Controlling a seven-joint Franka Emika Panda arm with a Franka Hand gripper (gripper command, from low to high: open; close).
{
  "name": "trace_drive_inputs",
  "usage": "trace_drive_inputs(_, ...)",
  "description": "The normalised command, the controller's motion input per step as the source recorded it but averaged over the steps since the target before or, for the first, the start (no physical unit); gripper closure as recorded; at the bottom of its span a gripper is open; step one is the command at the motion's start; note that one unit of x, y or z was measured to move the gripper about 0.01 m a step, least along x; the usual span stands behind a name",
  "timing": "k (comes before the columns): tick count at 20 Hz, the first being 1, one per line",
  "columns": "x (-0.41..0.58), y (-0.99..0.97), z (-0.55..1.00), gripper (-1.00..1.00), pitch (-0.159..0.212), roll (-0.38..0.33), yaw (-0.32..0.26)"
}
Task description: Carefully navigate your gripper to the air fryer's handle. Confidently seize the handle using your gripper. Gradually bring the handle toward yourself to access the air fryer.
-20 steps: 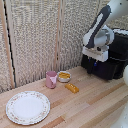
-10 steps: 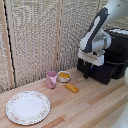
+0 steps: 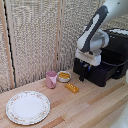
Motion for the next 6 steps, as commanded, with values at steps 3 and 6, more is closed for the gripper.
trace_drive_inputs(3,-0.012,0.06,0.89,-1.0,0.112,-0.009,0.011)
trace_drive_inputs(6,0.017,0.04,0.71,-1.0,0.143,0.006,-0.003)
